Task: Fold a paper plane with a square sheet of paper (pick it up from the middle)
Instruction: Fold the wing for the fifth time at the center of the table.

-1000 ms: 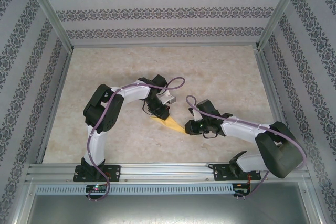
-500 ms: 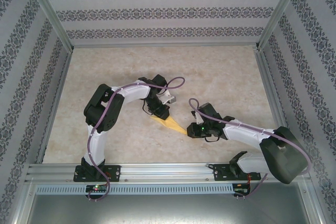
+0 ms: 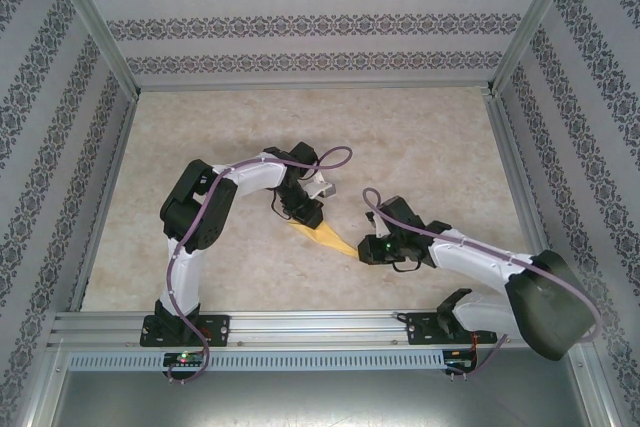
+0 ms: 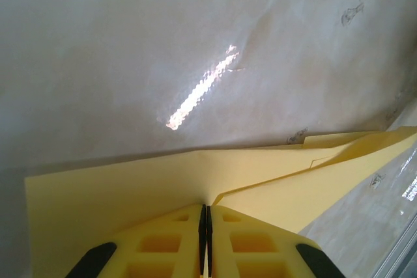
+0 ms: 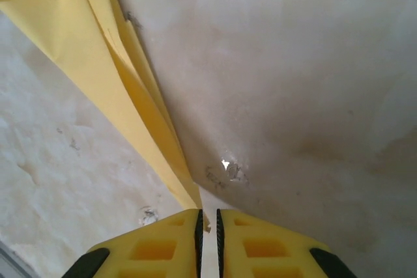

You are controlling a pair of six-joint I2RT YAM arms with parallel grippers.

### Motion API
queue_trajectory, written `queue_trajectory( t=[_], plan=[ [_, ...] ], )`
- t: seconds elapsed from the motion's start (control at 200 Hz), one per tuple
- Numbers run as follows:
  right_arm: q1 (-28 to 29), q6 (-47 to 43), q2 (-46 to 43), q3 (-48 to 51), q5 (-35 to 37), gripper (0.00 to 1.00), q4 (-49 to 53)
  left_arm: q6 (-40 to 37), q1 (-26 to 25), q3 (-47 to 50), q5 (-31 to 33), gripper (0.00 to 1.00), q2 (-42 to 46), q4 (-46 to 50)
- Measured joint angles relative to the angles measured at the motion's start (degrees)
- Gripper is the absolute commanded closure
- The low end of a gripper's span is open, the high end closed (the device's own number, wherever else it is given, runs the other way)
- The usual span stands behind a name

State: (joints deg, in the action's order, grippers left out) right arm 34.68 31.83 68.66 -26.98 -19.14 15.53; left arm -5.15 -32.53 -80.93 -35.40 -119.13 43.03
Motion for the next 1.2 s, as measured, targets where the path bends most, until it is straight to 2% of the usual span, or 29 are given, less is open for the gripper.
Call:
queue_trajectory(
  t=[0.215,0.43,0.729,1.204],
  plan=[
    [0.04,0.63,-0.96,-2.45,0.28,0.87,-0.17,-0.02,0.00,-0.11,0.00,0.86,-0.07,0.13],
    [0.11,1.36,5.14,-4.07,-1.22,0.89,-3.80,-0.02,-0.02,-0.11,0.00,0.86,-0.07,0.22],
    [0.48,1.31,9.20,-4.37,-2.69,0.92,-6.23,-0.02,-0.02,-0.22,0.00,0.86,-0.09,0.31],
    [1.84,1.27,9.57,-3.69,-2.80,0.94,-6.47,-0.04,-0.02,-0.68,-0.24,0.82,-0.26,0.94]
  ],
)
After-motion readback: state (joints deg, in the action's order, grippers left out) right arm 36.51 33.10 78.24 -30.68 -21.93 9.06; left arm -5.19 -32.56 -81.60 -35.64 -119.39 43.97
